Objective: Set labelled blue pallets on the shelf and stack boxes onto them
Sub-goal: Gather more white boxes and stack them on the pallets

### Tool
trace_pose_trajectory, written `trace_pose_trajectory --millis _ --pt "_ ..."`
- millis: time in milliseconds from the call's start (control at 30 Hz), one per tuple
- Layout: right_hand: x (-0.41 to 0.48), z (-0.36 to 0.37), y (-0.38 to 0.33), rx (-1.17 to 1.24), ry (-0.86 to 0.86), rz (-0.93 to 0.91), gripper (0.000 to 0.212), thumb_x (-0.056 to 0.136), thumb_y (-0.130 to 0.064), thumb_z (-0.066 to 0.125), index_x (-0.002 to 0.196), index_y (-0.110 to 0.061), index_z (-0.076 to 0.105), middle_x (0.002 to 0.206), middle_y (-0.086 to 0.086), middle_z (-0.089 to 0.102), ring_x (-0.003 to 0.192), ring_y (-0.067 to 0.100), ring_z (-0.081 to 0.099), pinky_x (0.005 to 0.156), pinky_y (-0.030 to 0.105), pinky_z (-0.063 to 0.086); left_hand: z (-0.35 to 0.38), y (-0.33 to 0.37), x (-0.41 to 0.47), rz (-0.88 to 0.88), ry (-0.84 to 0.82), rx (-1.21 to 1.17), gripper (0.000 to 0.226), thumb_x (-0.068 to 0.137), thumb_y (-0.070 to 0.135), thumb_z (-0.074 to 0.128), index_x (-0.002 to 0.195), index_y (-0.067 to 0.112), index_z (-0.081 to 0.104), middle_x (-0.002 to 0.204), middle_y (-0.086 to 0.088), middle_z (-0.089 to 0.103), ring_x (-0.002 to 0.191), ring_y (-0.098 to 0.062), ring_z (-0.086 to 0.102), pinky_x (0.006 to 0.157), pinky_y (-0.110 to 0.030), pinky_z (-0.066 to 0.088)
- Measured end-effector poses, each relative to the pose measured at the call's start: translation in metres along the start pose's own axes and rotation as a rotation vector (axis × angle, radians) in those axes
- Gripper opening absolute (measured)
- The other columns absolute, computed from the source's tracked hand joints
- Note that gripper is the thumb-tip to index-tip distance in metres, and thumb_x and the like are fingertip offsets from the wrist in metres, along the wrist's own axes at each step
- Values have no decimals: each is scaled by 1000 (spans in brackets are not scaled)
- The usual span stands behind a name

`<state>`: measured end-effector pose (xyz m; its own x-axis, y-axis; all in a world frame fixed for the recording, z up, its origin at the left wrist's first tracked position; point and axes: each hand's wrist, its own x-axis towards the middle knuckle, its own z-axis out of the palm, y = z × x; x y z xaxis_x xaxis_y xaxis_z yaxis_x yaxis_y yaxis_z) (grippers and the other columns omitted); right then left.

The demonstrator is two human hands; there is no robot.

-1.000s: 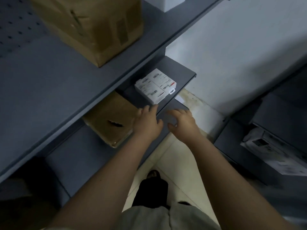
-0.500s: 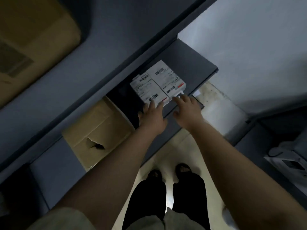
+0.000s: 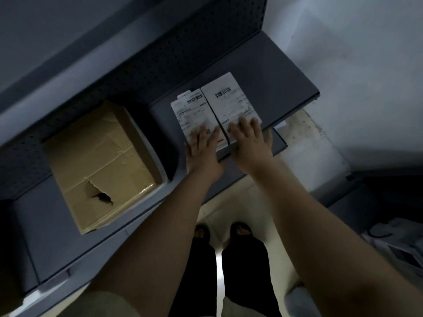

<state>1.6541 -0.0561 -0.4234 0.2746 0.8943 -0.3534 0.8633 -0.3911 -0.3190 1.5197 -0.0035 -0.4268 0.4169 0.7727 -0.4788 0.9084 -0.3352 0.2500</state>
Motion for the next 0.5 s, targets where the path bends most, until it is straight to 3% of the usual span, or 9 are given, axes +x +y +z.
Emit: trace_pose_trajectory --millis 67,167,233,300,367,500 --pt "-26 4 -1 -21 8 -12 64 95 -38 45 151 -31 16 162 1 3 147 31 -4 115 58 -1 8 -6 -23 8 48 -15 83 92 54 52 153 39 -2 163 2 -15 148 -26 -18 119 -53 -7" --pt "-52 15 -5 -39 138 -38 55 82 -37 63 133 -23 49 147 12 37 135 42 29 110 61 21 18 -6 -57 -19 75 -14 69 92 53 49 152 39 16 163 2 -5 148 -24 -12 118 -57 -4" --pt "-45 16 -8 -37 202 9 57 76 -37 69 128 -20 55 141 18 44 130 47 36 106 63 27 15 -4 -59 -47 125 -57 60 91 53 51 146 39 31 160 -1 7 146 -27 -3 117 -59 5" --pt "-26 6 -15 -41 155 62 74 77 -44 68 143 -26 39 152 23 26 137 52 21 110 65 17 5 -3 -45 -80 127 -69 61 89 55 53 144 44 29 159 -3 0 145 -32 -5 115 -61 9" --pt "-6 -1 -20 -35 -17 118 87 78 -53 64 149 -37 15 159 16 0 140 51 5 113 63 5 -5 -2 -30 -104 43 -70 68 86 57 56 144 51 21 160 -3 -16 145 -35 -16 112 -62 14" --pt "3 -7 -19 26 -45 140 90 73 -50 70 145 -42 15 158 12 -4 132 45 22 107 55 24 -6 -2 -23 -114 -2 -52 67 84 60 58 141 52 24 159 -5 -20 144 -37 -18 103 -63 29"
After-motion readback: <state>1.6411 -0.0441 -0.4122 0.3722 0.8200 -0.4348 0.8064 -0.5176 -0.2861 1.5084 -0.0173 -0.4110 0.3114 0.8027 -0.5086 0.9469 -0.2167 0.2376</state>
